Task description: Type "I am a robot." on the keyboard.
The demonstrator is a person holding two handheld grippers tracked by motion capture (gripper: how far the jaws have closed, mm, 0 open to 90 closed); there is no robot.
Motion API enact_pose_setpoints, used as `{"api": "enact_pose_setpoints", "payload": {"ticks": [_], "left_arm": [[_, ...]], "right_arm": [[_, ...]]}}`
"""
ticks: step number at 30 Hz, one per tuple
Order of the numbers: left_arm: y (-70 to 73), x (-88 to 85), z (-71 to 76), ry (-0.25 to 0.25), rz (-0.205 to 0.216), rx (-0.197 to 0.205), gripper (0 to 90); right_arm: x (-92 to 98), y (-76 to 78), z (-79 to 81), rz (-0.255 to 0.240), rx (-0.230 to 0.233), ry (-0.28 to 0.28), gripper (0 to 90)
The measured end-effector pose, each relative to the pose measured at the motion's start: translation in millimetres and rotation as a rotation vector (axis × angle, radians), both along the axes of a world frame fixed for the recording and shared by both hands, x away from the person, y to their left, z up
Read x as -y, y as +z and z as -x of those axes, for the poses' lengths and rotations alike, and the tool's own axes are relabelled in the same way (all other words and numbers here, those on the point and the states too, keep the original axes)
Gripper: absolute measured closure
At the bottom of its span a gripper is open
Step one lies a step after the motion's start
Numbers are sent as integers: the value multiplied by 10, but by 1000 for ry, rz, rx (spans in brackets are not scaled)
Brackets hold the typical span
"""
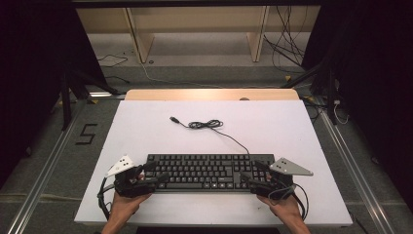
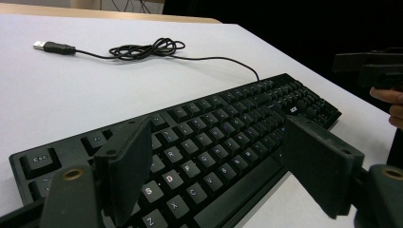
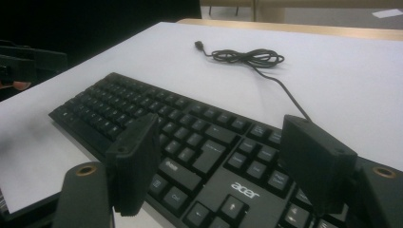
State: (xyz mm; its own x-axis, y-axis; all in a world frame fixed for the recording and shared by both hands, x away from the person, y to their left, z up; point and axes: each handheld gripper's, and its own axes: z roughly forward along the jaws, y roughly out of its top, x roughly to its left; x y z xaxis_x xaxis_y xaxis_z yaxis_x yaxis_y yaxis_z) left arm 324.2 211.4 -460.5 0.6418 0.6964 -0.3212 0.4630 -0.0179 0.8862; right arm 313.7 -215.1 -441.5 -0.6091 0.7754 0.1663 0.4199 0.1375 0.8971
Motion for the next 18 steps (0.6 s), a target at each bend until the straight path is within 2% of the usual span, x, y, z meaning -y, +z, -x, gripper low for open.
{"api": "enact_pose_setpoints", "payload": {"ticks": [7,18], "left_arm": [[7,-13,-3,6,3,0,252],[5,-30,-11,12,-3,-13,252]], "right_arm": [[-120,10,-58,-1,-18,29,324],[-422,33,-219,17,-32,96,340]]}}
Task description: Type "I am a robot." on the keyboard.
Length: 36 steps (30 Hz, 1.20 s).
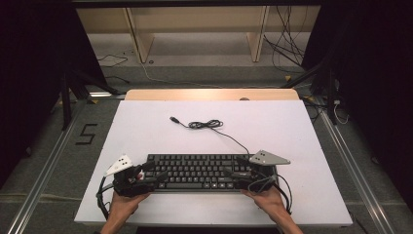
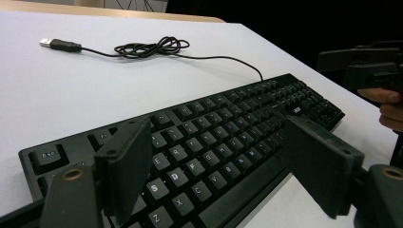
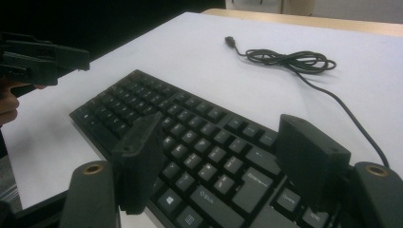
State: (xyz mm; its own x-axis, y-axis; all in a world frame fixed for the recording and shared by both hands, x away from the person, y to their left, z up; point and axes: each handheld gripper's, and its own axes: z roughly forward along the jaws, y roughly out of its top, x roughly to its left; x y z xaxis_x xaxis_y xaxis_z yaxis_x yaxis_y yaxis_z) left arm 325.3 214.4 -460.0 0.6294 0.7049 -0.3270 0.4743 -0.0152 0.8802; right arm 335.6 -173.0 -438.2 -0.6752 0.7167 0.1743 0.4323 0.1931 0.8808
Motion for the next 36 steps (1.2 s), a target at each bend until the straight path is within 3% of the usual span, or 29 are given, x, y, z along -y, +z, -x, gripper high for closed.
{"api": "enact_pose_setpoints", "payload": {"ticks": [26,31,36], "left_arm": [[7,-25,-9,13,-8,-11,252],[4,-42,-17,32,-15,-23,258],[-11,-84,-35,60,-46,-51,322]], "right_arm": [[-339,-28,-236,43,-35,46,378],[-413,-57,-289,59,-52,52,427],[-541,-95,-351,85,-72,70,518]]}}
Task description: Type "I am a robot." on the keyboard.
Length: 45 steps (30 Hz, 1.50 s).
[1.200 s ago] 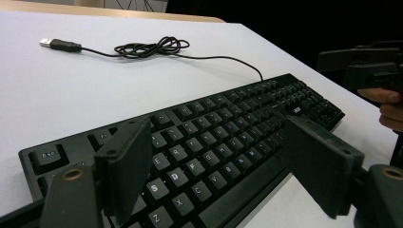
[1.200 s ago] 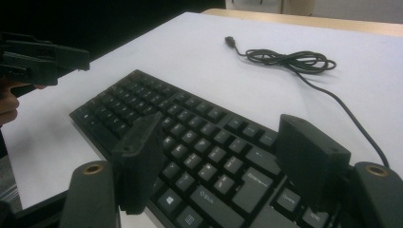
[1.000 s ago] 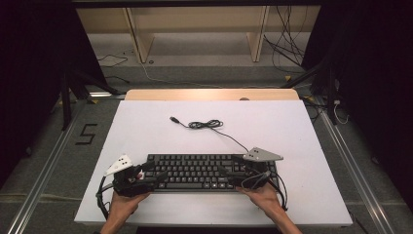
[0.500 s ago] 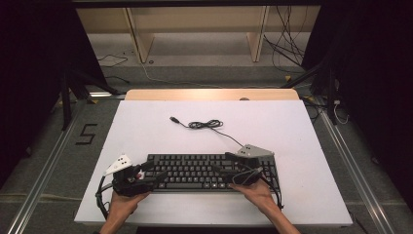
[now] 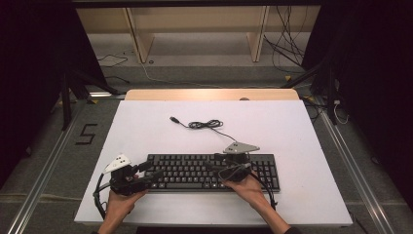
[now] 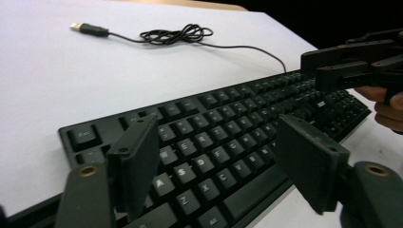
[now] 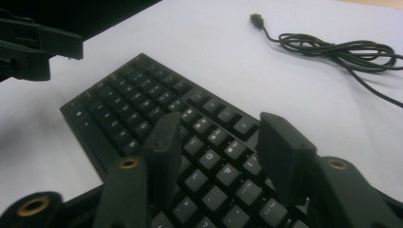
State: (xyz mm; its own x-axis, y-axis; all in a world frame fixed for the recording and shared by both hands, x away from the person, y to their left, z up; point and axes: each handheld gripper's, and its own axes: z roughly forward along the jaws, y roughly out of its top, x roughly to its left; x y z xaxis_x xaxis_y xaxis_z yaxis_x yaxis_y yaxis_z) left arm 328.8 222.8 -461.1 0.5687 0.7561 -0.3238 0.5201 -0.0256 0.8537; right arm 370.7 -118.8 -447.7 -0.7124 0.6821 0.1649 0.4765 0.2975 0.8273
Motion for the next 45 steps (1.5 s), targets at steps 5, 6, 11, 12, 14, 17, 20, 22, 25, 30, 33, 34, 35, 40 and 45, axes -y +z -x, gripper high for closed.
{"api": "enact_pose_setpoints", "payload": {"ticks": [5,6,11,12,14,17,20,22,25,30,33,34,35,40,45], "left_arm": [[-24,-63,-20,24,-29,-38,445],[-26,-69,-20,26,-37,-43,445],[-46,-100,-20,32,-116,-77,581],[-50,-103,-22,37,-123,-89,614],[-60,-114,-26,37,-141,-111,666],[-74,-111,-32,27,-163,-128,751],[-95,-93,-42,17,-188,-146,815],[-105,-81,-45,14,-197,-155,851],[-108,-84,-49,11,-208,-159,886],[-121,-83,-58,9,-223,-170,889],[-125,-80,-62,11,-227,-172,890],[-128,-79,-64,10,-227,-175,890],[-129,-81,-65,8,-234,-178,890],[-137,-79,-72,3,-241,-187,890],[-142,-79,-76,5,-242,-194,890]], "right_arm": [[-105,-26,-37,19,-7,23,612],[-105,-26,-37,19,-7,23,612],[-199,-50,-66,34,-16,47,726],[-216,-54,-73,37,-21,47,754],[-245,-68,-91,41,-27,54,800],[-286,-91,-114,47,-44,58,850],[-327,-114,-130,61,-60,61,890],[-357,-129,-141,70,-67,65,900],[-410,-155,-157,85,-81,67,900],[-478,-195,-188,108,-90,58,900],[-498,-211,-205,120,-93,53,900],[-504,-216,-211,123,-95,51,900],[-508,-222,-217,125,-97,49,900],[-529,-259,-235,140,-107,45,900],[-531,-269,-248,145,-111,43,900]]}}
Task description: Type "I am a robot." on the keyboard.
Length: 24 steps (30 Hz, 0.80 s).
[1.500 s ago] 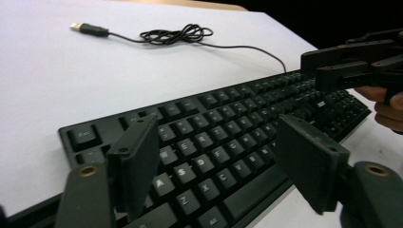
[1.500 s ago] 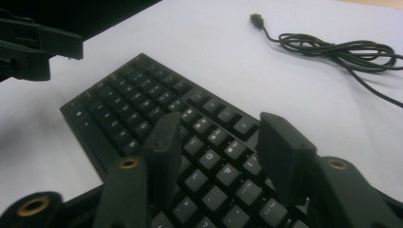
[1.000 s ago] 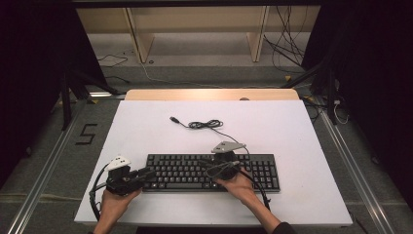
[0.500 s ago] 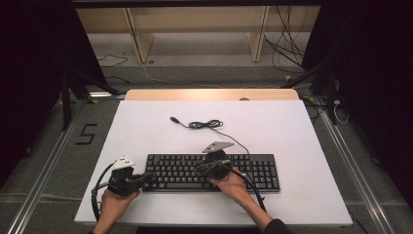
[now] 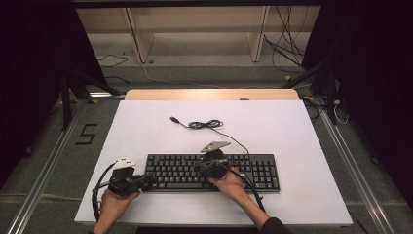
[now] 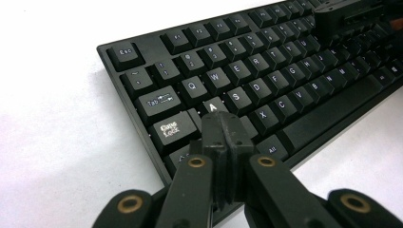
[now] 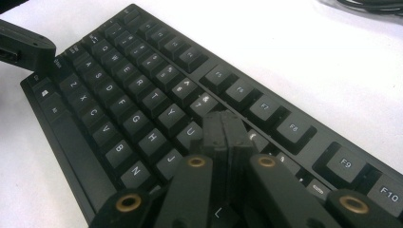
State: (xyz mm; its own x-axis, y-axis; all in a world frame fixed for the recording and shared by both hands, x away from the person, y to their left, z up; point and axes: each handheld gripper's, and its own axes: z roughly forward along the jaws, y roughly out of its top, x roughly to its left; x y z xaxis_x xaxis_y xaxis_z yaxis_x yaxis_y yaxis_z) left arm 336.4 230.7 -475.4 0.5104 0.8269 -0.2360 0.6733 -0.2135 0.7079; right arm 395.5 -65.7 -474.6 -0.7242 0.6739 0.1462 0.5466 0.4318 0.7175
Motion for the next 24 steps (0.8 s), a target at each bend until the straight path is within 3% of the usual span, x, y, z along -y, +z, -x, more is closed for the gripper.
{"api": "enact_pose_setpoints", "payload": {"ticks": [24], "left_arm": [[-58,37,-30,4,-35,-20,891]], "right_arm": [[-19,-44,2,14,-7,-2,900]]}}
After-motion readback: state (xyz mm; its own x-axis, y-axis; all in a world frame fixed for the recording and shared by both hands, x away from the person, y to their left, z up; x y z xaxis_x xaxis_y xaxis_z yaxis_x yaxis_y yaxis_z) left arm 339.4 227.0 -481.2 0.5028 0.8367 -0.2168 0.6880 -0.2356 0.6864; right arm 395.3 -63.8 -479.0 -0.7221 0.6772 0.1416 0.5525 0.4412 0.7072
